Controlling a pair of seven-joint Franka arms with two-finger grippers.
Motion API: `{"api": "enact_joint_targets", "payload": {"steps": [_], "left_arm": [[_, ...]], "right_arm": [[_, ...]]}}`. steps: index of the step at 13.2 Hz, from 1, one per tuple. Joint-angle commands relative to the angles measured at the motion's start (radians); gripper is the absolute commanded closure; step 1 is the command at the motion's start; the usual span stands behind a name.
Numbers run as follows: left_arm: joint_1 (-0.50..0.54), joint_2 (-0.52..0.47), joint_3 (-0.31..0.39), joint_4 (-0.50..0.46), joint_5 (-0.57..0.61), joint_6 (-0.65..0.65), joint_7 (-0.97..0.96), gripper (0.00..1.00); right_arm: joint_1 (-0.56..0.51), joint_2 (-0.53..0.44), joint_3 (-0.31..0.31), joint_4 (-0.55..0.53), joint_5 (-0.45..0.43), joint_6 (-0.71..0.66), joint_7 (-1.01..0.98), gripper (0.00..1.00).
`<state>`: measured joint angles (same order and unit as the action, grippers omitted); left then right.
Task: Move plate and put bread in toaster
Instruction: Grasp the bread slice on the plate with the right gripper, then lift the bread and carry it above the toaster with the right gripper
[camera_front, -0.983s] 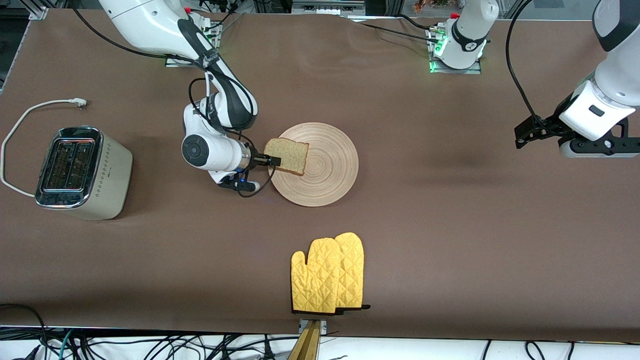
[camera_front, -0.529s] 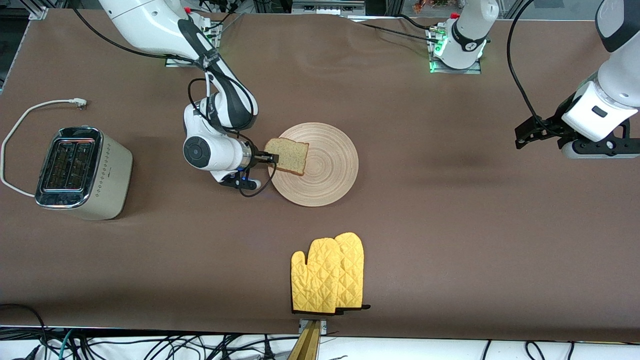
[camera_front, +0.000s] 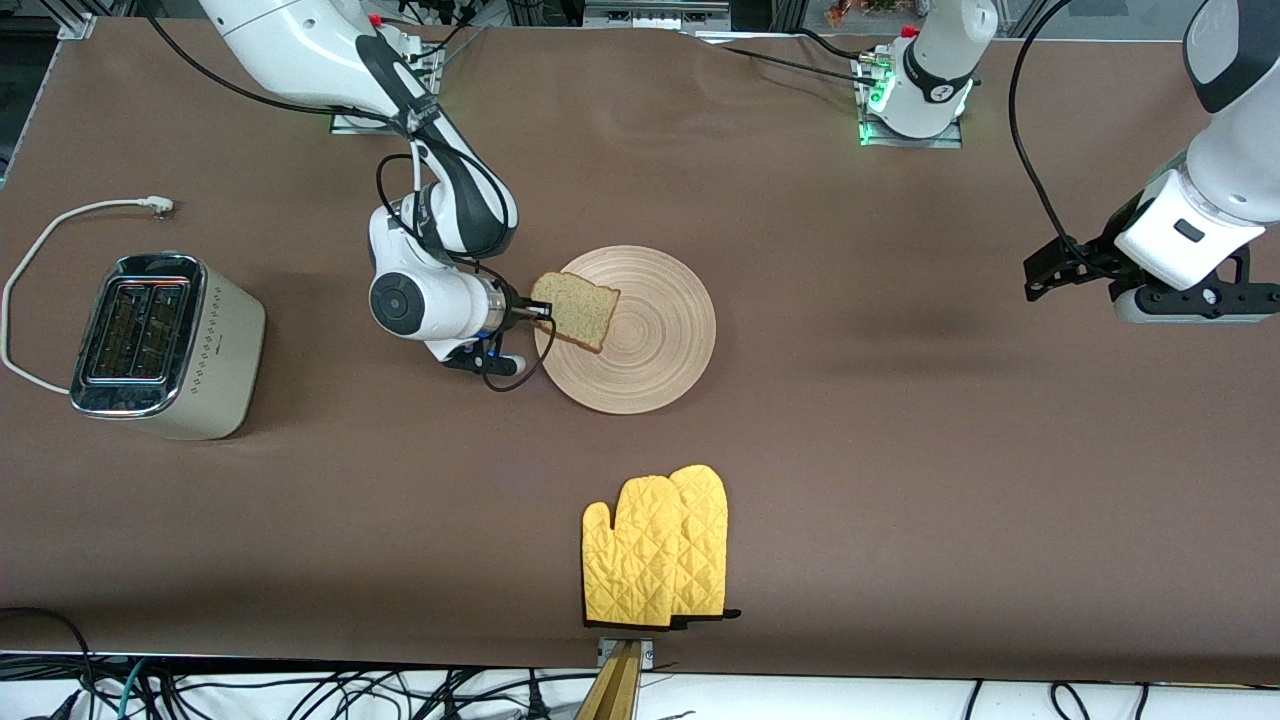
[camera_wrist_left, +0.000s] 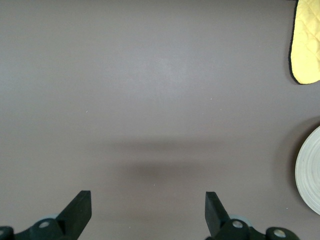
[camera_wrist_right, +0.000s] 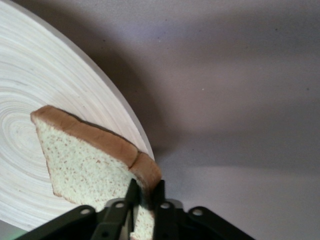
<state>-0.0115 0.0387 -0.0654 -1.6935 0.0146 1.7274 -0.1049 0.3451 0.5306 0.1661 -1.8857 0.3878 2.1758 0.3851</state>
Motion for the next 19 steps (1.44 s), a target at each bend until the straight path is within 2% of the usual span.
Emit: {"api": "enact_joint_targets", "payload": {"steps": [1,5,8,11,15,17,19], "left_arm": [[0.002,0.018,0.001,0.049,-0.022,-0.022,0.017,0.0],[-0.013,0.046,-0.002,0.074,-0.022,-0.023,0.005,0.0],[-0.016,0.073,-0.002,0.107,-0.022,-0.025,0.004,0.0],[-0.03,0.076,-0.005,0.11,-0.022,-0.025,0.002,0.0],[-0.045,0.086,-0.008,0.11,-0.022,-0.023,0.001,0.0],[-0.048,0.089,-0.01,0.109,-0.022,-0.025,0.001,0.0],[-0.056,0.093,-0.008,0.11,-0.022,-0.025,0.001,0.0]], "right_arm": [[0.009,-0.017,-0.002,0.005,0.013,-0.014,0.003,1.0],[0.02,-0.018,-0.005,0.075,0.011,-0.056,-0.008,1.0],[0.006,-0.02,-0.032,0.193,-0.001,-0.222,-0.009,1.0],[0.006,-0.044,-0.132,0.311,-0.026,-0.426,-0.02,1.0],[0.006,-0.064,-0.258,0.496,-0.159,-0.687,-0.038,1.0],[0.006,-0.087,-0.33,0.519,-0.231,-0.757,-0.148,1.0],[0.006,-0.113,-0.429,0.517,-0.279,-0.789,-0.277,1.0]]}}
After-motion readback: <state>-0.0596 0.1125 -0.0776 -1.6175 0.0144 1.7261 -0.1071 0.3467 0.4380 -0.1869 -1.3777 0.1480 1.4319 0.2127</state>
